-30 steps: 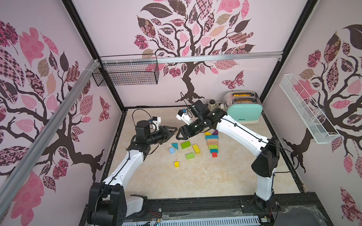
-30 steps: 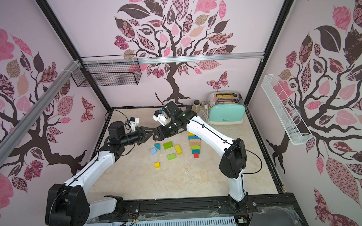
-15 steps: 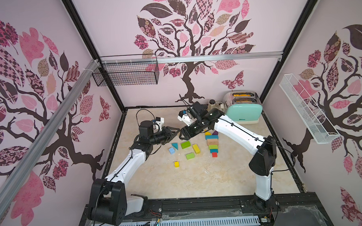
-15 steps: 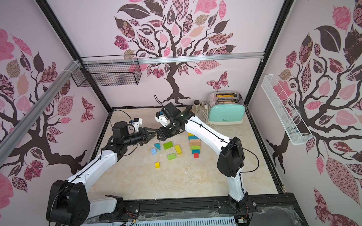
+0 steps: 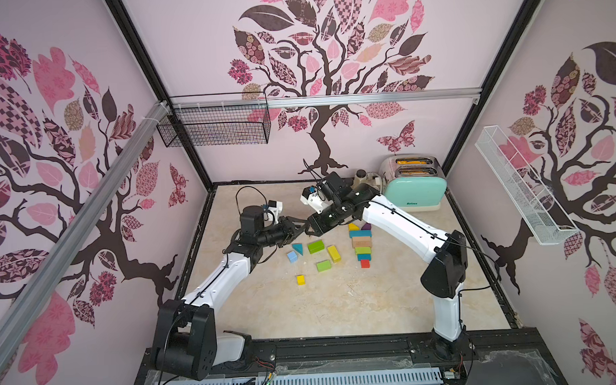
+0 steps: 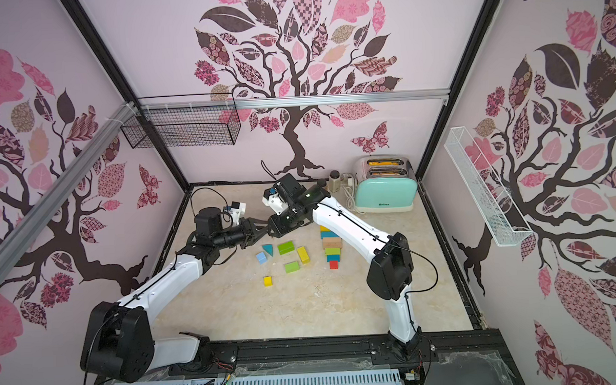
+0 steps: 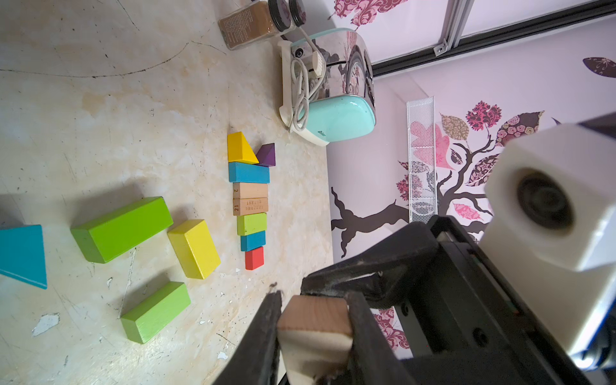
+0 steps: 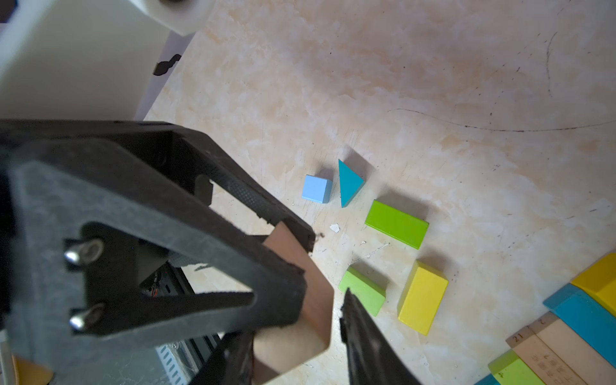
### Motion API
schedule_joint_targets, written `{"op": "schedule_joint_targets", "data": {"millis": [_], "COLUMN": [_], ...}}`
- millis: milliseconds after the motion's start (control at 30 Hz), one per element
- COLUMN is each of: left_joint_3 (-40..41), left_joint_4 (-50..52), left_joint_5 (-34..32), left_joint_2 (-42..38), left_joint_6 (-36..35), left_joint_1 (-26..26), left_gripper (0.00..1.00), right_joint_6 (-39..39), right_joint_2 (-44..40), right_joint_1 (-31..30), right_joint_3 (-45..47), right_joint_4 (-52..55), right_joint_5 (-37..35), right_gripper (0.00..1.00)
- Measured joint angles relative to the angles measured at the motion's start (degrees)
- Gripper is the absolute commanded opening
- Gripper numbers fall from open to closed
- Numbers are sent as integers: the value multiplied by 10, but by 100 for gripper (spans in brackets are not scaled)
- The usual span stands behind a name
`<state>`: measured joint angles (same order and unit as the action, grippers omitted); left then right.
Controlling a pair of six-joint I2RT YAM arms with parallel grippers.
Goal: Assemble a carrot with building blocks
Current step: Assemble the building block at the center of the board.
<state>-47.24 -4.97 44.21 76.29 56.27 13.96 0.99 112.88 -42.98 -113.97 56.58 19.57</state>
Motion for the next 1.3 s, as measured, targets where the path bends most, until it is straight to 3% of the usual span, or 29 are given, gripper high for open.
{"op": "schedule_joint_targets", "data": {"millis": [233,567,900,1300], "left_joint_3": [0,1,7,9], "left_joint_4": [-3,-5,-6,-24], "left_joint_5": [0,-1,-13,1], "left_joint_2": [3,4,5,30], "left_joint_6": [2,5,9,23], "left_joint_1": [3,3,3,3], "left_gripper": [33,34,35,36], "right_joint_6": [-1,-2,-10,-13], "right_joint_2": [1,2,28,30], "right_joint_1": [0,0,-2,-3], "right_joint_3": [-7,-9,-30,-37], "right_joint_4": [9,13,26,35], "right_joint_5": [-2,-3,1,0], "right_gripper": [44,56,44,44]}}
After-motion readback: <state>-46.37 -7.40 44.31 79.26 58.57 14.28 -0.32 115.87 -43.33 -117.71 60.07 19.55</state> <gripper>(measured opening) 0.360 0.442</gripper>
